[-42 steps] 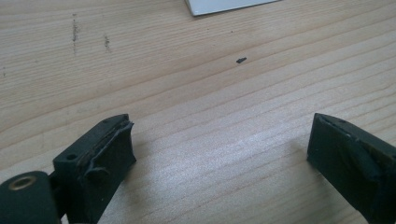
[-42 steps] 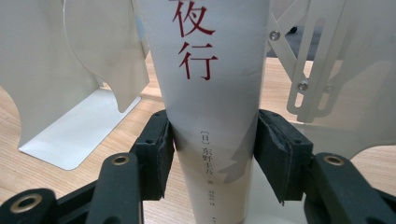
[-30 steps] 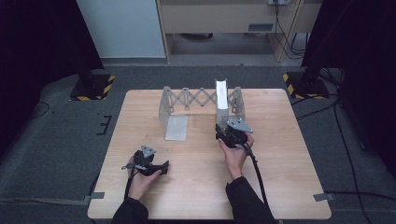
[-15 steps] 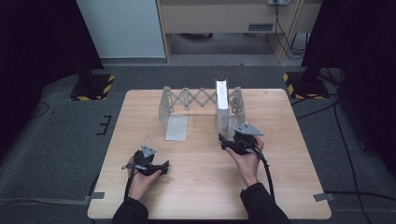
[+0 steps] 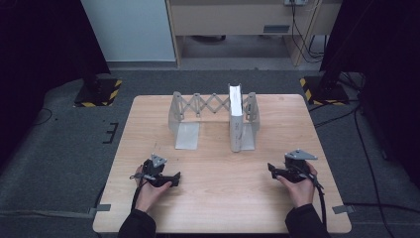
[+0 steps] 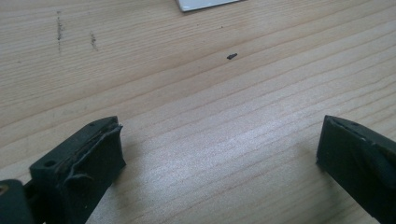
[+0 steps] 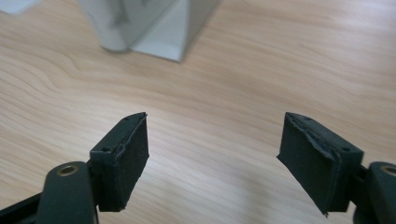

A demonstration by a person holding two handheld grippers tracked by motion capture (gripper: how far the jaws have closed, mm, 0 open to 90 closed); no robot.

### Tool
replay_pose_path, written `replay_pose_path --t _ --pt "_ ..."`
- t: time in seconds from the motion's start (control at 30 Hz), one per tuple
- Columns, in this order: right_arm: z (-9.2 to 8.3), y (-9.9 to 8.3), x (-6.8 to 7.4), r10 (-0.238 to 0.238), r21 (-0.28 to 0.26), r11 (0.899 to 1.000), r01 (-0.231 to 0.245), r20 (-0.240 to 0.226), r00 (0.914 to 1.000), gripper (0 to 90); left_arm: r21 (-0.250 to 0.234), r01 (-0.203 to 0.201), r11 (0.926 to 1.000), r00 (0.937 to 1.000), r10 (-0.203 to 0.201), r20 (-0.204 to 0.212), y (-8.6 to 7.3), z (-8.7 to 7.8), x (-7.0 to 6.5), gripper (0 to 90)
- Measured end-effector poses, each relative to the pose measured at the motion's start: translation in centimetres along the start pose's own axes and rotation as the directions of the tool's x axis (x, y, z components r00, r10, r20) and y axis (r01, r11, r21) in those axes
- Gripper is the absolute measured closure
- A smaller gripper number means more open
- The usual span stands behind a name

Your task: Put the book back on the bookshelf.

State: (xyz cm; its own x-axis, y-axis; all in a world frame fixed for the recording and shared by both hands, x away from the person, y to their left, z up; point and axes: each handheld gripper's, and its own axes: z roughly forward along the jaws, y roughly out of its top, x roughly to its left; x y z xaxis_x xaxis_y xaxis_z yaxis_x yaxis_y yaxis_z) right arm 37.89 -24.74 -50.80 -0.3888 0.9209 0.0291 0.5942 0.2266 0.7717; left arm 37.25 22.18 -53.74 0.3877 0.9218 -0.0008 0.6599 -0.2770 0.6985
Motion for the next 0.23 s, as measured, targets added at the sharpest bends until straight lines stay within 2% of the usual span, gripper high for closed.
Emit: replay_pose_path --t 0.1,0.23 --pt "-0.4 -0.5 -1.5 -0.013 0.000 1.000 0.013 0.034 0.9993 21.1 0.000 0.001 1.0000 1.0000 -0.001 0.001 0.0 0.0 0.0 0.0" --pt "-0.2 -1.5 -3.2 0.020 0.033 0.999 -0.022 0.055 0.9983 20.0 -0.003 0.004 1.0000 1.0000 -0.004 -0.001 0.0 -0.1 0.1 0.4"
